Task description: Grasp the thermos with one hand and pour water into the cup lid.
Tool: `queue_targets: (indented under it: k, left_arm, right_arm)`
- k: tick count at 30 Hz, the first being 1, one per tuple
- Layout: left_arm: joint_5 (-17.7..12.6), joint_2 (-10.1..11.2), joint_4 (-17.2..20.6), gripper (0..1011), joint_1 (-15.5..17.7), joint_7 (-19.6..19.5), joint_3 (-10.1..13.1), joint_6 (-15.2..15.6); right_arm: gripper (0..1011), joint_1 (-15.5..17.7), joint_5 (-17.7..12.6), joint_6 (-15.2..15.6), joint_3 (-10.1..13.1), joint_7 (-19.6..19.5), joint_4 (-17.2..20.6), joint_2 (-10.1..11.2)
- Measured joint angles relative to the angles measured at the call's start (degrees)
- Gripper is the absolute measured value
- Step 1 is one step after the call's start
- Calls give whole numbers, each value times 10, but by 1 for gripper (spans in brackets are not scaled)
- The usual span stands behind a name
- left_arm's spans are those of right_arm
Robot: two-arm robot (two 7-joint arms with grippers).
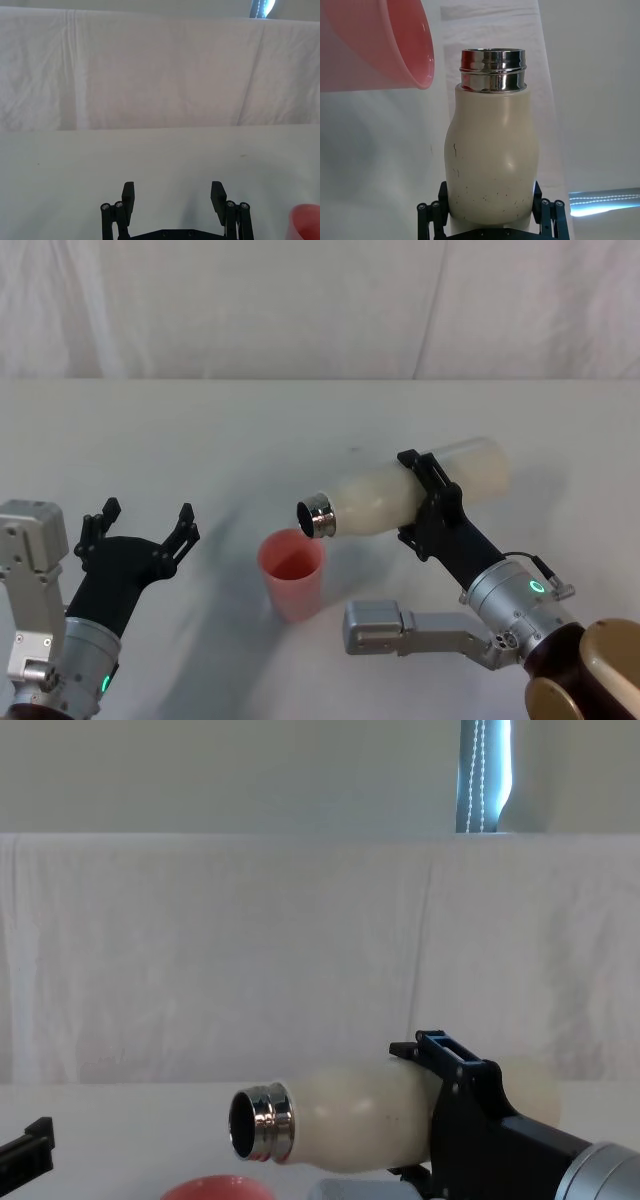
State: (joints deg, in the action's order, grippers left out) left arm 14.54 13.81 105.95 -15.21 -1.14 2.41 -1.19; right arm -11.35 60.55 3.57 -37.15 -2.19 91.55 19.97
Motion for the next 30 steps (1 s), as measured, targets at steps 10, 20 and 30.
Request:
queue_targets:
  k: [10, 20, 30]
  left_arm:
    - [0, 0, 0, 1001, 0, 0, 0, 0]
    - [0, 0, 0, 1001, 0, 0, 0, 0]
    - [0, 0, 0, 1001, 0, 0, 0, 0]
  right_arm:
    - [950, -4, 15, 9, -8, 3, 1, 5]
    - [950, -7, 18, 11, -10, 7, 4, 8]
    - [950, -8, 18, 13, -10, 7, 6, 9]
